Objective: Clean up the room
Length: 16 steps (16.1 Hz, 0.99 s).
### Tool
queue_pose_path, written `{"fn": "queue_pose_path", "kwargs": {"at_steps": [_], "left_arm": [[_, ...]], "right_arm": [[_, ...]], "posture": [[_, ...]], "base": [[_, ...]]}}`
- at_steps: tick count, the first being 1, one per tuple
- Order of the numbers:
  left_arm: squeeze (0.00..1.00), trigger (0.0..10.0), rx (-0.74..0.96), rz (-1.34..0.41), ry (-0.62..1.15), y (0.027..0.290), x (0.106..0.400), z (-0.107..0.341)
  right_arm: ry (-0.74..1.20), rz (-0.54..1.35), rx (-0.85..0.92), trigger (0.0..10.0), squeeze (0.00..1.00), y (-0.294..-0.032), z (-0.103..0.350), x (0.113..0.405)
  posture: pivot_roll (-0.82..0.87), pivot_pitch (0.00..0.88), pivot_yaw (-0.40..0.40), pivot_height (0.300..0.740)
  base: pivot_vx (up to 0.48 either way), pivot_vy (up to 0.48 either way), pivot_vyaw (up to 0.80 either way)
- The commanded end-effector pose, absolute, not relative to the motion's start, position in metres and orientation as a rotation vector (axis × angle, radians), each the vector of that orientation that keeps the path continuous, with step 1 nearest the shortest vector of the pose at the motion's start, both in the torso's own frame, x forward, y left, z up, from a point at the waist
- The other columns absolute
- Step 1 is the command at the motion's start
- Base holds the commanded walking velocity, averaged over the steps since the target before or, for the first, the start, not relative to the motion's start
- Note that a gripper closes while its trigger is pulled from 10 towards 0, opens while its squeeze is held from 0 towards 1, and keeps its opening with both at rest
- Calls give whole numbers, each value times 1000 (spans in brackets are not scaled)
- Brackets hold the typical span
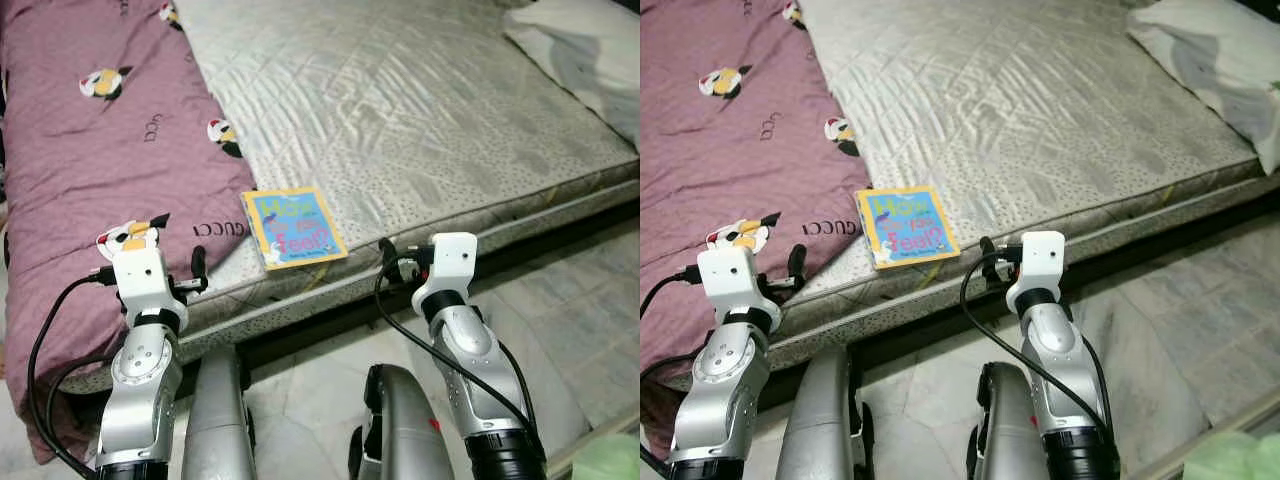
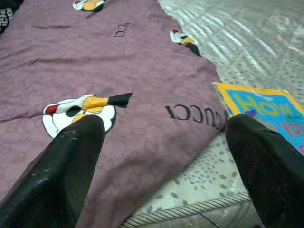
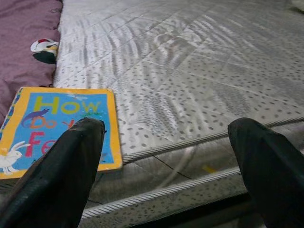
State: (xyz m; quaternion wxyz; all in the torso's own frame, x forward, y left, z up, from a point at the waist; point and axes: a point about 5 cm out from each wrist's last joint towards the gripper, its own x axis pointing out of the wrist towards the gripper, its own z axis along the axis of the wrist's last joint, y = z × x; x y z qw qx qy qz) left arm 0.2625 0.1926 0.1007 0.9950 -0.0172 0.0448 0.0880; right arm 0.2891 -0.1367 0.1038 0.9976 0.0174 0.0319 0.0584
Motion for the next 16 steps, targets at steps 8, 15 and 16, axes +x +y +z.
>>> {"fn": "queue_pose_path", "kwargs": {"at_steps": [8,15,16], "left_arm": [[0,10000,-45,176,102,193,261,100],[0,10000,-183,98,194,178,288,90],[0,10000,-202,92,194,174,291,91]], "right_arm": [[65,120,34,10000,0,-138,106,287],[72,136,29,10000,0,-143,109,275],[73,128,23,10000,0,-147,109,273]], "posture": [[24,190,-49,575],[-22,216,-62,546],[-44,225,-62,538]], "base": [[258,0,0],[0,0,0],[0,0,0]]}}
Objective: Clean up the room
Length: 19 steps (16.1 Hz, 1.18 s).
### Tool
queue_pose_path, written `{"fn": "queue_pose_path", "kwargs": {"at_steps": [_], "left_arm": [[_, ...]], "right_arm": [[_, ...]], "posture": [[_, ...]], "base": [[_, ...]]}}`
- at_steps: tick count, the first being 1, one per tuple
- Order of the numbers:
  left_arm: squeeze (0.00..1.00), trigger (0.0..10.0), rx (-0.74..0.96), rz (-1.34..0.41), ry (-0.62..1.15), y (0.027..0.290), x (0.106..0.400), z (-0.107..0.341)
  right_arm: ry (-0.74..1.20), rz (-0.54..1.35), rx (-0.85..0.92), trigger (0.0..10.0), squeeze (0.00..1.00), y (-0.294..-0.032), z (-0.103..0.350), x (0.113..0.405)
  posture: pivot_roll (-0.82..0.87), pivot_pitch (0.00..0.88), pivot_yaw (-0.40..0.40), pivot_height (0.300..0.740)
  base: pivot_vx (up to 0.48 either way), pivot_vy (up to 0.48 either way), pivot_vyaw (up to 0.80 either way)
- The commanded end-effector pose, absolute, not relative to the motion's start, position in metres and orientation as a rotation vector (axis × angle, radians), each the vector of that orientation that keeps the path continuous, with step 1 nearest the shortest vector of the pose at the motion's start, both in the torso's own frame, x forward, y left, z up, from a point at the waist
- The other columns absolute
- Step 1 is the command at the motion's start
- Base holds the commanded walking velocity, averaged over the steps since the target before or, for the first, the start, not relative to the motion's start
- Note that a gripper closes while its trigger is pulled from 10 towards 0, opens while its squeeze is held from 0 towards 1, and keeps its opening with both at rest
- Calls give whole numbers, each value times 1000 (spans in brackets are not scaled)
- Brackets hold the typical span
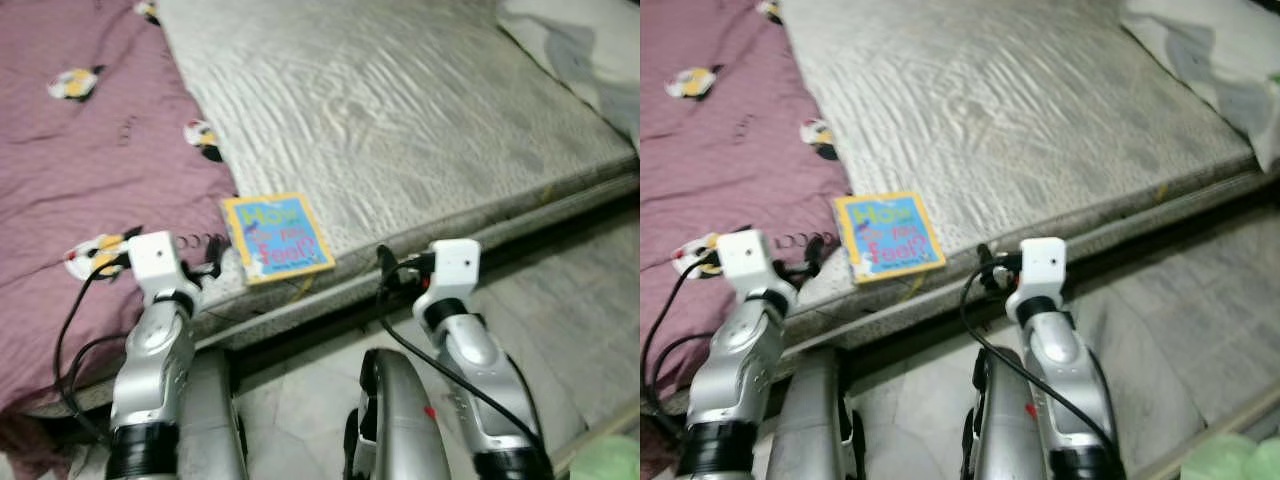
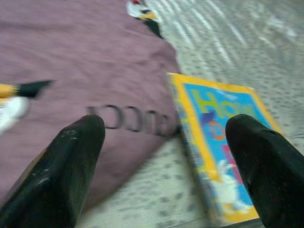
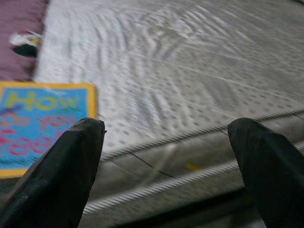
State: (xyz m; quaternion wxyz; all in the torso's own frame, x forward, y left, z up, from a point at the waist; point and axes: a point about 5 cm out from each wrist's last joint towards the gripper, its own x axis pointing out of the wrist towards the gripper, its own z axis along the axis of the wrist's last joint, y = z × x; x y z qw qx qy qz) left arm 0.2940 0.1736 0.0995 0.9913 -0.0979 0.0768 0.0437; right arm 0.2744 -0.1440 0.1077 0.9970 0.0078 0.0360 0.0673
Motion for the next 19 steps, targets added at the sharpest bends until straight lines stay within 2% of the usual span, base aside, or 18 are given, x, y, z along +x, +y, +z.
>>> {"fn": "queue_pose_path", "kwargs": {"at_steps": [1,7,10,19], "left_arm": [[0,10000,-208,89,200,172,292,90],[0,10000,-269,60,251,157,301,74],[0,10000,-290,79,247,160,308,72],[0,10000,-374,67,270,157,331,64]], "right_arm": [[75,122,19,10000,0,-150,109,271],[88,130,4,10000,0,-157,113,261],[88,130,0,10000,0,-161,116,255],[80,124,-66,10000,0,-173,128,250]], "posture": [[-47,226,-62,538],[-104,240,-72,538],[-126,243,-76,513],[-193,246,-87,513]], "base": [[0,0,0],[0,0,0],[0,0,0],[0,0,0]]}}
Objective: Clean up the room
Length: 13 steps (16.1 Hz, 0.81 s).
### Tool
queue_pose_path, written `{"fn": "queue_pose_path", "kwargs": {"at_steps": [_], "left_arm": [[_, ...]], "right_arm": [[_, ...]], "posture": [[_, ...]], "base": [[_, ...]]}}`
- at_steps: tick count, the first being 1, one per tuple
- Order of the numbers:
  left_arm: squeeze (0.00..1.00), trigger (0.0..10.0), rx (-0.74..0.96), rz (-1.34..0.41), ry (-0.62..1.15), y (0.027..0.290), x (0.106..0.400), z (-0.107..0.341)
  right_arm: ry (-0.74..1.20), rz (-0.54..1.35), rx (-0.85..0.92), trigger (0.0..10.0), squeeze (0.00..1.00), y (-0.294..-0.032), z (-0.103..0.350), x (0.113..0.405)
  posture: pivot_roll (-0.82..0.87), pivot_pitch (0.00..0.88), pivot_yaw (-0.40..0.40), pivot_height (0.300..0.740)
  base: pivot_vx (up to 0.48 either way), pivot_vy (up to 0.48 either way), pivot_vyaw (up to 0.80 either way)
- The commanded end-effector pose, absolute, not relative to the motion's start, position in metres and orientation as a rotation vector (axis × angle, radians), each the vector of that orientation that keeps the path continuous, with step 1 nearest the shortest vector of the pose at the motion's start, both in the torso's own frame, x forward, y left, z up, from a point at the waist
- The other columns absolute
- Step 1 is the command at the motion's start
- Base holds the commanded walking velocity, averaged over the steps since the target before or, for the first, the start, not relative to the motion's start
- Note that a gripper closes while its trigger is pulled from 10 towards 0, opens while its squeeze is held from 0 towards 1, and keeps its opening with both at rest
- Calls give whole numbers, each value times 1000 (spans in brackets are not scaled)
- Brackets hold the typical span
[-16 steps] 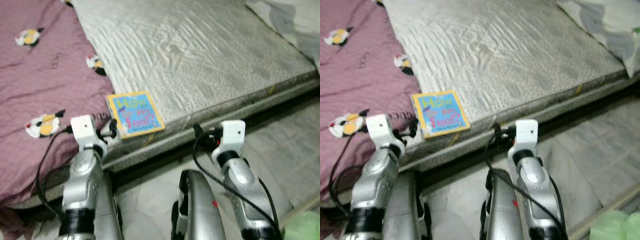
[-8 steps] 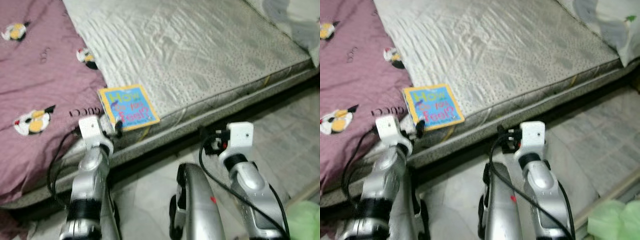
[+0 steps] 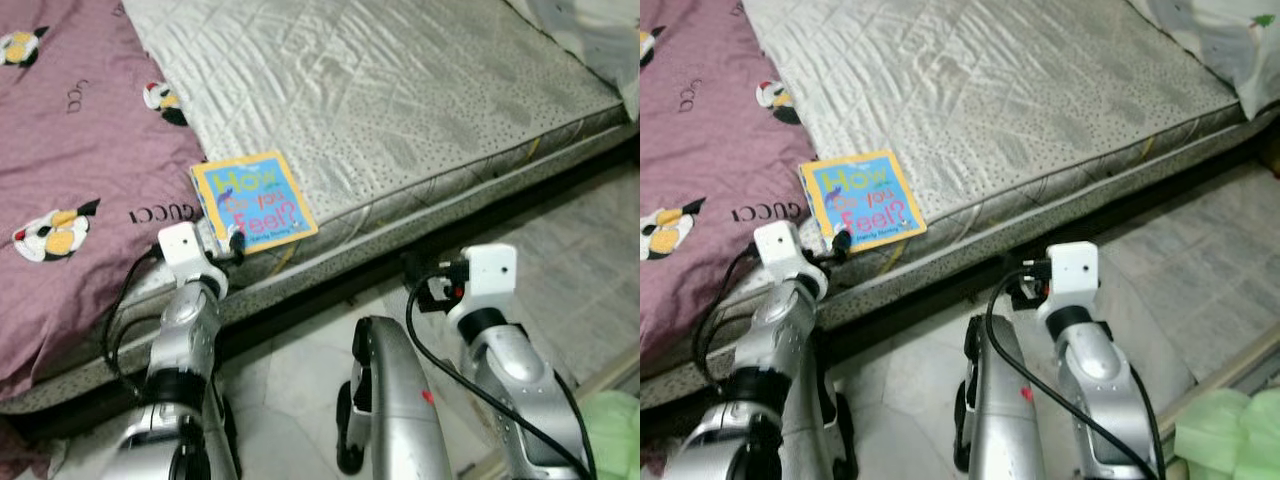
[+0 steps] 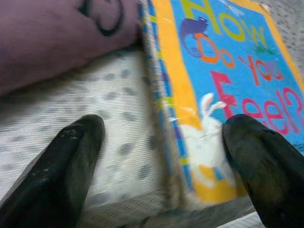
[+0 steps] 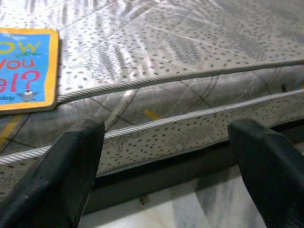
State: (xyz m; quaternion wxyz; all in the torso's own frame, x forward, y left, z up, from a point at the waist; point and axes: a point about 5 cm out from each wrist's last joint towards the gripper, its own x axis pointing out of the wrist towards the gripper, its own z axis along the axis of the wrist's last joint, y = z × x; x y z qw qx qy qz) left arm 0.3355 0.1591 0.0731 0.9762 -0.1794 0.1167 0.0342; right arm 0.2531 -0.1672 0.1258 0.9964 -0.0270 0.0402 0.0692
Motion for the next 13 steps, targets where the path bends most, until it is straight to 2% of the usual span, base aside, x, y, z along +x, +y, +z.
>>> {"fn": "queue_pose_path", "kwargs": {"at_steps": [1,7,8,9,13], "left_arm": [[0,10000,-399,59,272,157,333,64],[0,10000,-613,-40,328,137,347,63],[0,6706,-649,-75,339,133,346,62],[0,0,-690,-98,340,131,346,61],[0,0,-764,-121,306,135,349,63]], "right_arm": [[80,121,-68,10000,0,-174,128,249],[72,101,-90,10000,0,-182,136,248],[69,102,-93,10000,0,-182,137,248],[68,103,-96,10000,0,-183,138,248],[73,119,-110,10000,0,-185,139,245]], "posture": [[-196,246,-87,513],[-236,230,-93,513],[-239,227,-95,513],[-242,225,-99,513],[-242,216,-98,513]], "base": [[0,0,0],[0,0,0],[0,0,0],[0,0,0],[0,0,0]]}}
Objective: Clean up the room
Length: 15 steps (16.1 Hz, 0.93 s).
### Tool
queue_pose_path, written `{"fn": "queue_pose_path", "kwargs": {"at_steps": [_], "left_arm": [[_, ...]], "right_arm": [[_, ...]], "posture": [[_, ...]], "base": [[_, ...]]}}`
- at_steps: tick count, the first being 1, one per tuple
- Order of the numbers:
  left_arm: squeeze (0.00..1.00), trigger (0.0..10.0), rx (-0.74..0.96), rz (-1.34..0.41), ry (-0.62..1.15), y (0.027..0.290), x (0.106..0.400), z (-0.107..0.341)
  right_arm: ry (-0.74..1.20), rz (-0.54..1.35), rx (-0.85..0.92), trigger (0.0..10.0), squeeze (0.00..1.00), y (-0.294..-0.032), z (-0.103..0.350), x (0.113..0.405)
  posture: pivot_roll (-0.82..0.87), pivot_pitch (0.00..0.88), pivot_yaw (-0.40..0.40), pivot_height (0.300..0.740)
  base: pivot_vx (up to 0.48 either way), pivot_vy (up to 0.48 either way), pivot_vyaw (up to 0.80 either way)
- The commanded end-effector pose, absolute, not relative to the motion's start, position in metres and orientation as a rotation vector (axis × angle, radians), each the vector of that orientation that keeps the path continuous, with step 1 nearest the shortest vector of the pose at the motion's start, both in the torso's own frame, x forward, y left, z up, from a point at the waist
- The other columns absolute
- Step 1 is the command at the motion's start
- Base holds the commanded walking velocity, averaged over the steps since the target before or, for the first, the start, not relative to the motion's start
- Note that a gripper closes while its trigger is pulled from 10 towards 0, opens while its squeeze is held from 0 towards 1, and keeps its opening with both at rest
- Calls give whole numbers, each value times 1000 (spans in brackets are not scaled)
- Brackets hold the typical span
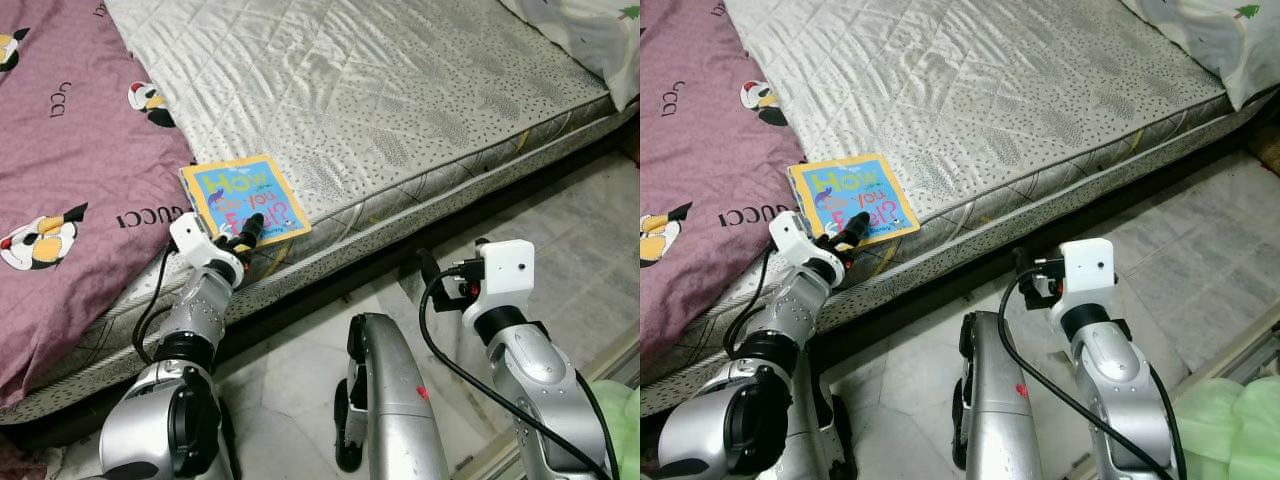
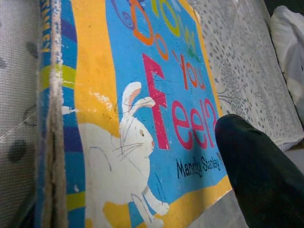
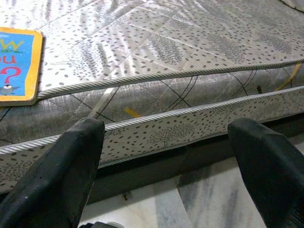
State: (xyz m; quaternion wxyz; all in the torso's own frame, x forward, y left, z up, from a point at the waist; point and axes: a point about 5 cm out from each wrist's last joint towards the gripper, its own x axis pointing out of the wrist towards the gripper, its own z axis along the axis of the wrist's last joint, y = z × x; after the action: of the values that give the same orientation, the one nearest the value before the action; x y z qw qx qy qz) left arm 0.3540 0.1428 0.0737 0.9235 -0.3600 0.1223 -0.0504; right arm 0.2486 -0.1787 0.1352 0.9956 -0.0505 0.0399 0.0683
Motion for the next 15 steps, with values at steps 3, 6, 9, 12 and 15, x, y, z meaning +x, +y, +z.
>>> {"fn": "queue_pose_path", "kwargs": {"at_steps": [3,6,9,12,15], "left_arm": [[0,0,-772,-140,295,137,349,64],[0,10000,-740,-102,283,144,351,66],[0,4549,-727,-85,264,153,351,69],[0,10000,-703,-69,273,162,348,65],[1000,10000,-712,-65,265,166,348,66]], "right_arm": [[69,117,-107,10000,0,-184,139,247],[68,121,-102,10000,0,-182,138,249],[65,127,-94,10000,0,-179,137,251],[63,132,-85,10000,0,-176,136,253],[58,133,-82,10000,0,-175,135,256]], "posture": [[-238,212,-96,513],[-225,206,-94,513],[-209,201,-87,513],[-196,191,-82,513],[-191,180,-76,513]], "base": [[0,0,0],[0,0,0],[0,0,0],[0,0,0],[0,0,0]]}}
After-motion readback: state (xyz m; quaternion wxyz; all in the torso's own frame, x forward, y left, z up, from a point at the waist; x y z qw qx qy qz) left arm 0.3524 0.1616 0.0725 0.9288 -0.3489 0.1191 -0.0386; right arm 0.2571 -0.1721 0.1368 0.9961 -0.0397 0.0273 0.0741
